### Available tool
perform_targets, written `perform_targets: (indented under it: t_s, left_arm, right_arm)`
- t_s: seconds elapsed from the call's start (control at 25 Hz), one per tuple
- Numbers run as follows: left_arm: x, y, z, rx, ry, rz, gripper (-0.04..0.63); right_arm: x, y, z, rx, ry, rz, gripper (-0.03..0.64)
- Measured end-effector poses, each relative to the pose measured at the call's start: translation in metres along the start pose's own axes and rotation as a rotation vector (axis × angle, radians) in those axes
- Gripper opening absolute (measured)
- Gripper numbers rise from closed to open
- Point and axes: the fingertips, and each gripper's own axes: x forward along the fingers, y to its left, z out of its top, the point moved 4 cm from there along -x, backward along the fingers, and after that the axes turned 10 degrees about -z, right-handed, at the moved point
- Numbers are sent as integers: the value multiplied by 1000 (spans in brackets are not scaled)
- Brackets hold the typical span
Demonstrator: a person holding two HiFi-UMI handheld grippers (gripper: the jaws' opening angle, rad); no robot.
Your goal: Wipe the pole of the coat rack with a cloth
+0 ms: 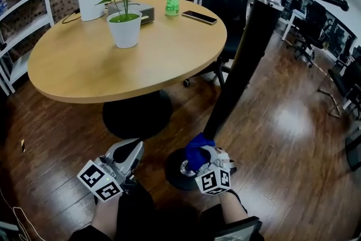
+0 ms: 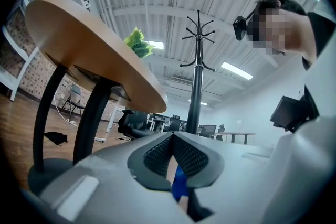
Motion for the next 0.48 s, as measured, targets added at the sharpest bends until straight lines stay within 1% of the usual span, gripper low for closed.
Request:
perform_targets:
  t_s: [0.08, 0.16, 0.2, 0.24, 0.28, 0.32, 0.36, 0.48]
  left_arm:
    - [2, -3, 5, 3, -14, -7, 0]
    - [3, -7, 12, 10, -32, -13, 0]
    - [3, -9, 17, 17, -41, -17, 0]
    - [3, -12, 22, 25, -49, -19, 0]
    - [3, -13, 28, 32, -59, -20, 0]
    - [2, -15, 33, 39, -68, -22, 0]
    - [1, -16, 38, 45, -76, -24, 0]
    - [-6, -25, 51, 64, -85, -36, 0]
  right_arm:
    - [-18, -64, 61, 12, -128, -143, 20]
    - [-39, -128, 119, -10, -246, -261, 20]
    - [-49, -157, 143, 9, -305, -309, 20]
    - [-58, -183, 164, 73, -367, -351, 20]
    - [-66, -206, 182, 161, -430, -387, 20]
    - [-72, -227, 198, 223, -484, -412, 20]
    - [-77, -245, 211, 238, -525, -428, 20]
    - [-93, -286, 240, 190, -614, -458, 20]
